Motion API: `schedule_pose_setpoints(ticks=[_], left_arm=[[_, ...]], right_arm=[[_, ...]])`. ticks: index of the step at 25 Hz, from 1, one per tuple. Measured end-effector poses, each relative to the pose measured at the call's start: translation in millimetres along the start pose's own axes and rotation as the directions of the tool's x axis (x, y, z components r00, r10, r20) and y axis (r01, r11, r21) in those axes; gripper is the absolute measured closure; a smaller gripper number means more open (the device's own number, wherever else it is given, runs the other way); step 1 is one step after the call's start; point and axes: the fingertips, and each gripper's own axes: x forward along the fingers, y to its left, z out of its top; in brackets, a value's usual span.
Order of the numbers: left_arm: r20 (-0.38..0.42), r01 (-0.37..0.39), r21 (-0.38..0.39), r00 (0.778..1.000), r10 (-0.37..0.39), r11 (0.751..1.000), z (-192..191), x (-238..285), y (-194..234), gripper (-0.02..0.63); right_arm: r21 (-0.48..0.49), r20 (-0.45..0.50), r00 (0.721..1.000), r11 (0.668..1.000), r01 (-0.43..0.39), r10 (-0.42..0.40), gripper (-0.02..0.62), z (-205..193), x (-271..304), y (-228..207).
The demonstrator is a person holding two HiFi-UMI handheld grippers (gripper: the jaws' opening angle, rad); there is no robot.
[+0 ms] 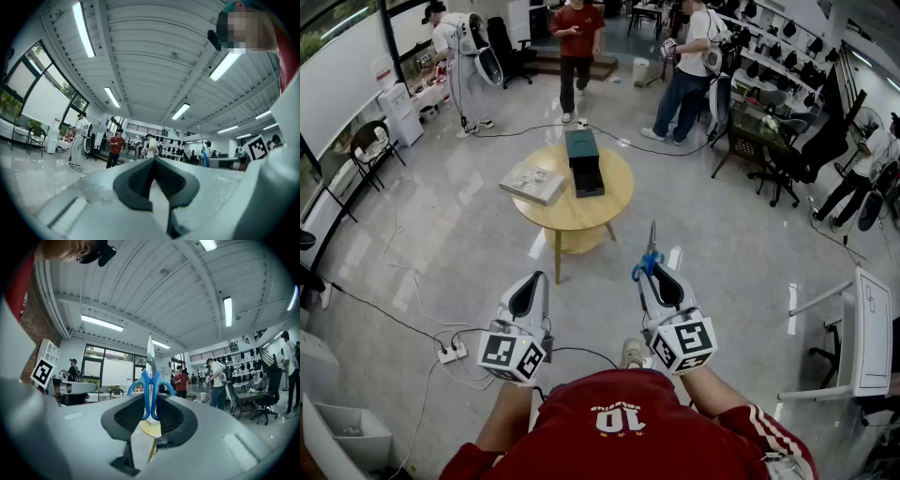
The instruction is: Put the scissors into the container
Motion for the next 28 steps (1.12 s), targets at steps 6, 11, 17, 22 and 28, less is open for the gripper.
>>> schedule_pose_setpoints(ticks=[6,11,17,22,28], left_arm=[[-0.01,0.001,0.032,1.0,-0.001,0.999,-1,-2,-1,0.604],[-0.018,0.01,0.016,1.0,-0.01,1.0,-2,-2,-2,0.604],[-0.017,0.011,0.013,1.0,-0.011,1.0,-2,-4,-3,0.604],[-0.029,0.012,-0.006,1.0,-0.012,1.0,-11,-4,-4,0.604],[-0.038,0.006,-0.02,0.999,-0.006,1.0,-16,10,-1,0.604]], right_arm=[[-0.006,-0.01,1.0,1.0,-0.006,0.006,0.514,-1,0,5],[-0.009,-0.017,1.0,1.0,-0.001,0.001,0.515,0,1,6],[-0.005,-0.024,1.0,1.0,-0.004,0.004,0.515,-2,-2,5],[0.029,-0.041,0.999,0.999,-0.014,0.015,0.514,-10,-4,4],[0.03,-0.073,0.997,0.999,-0.028,0.03,0.514,-16,8,-9]])
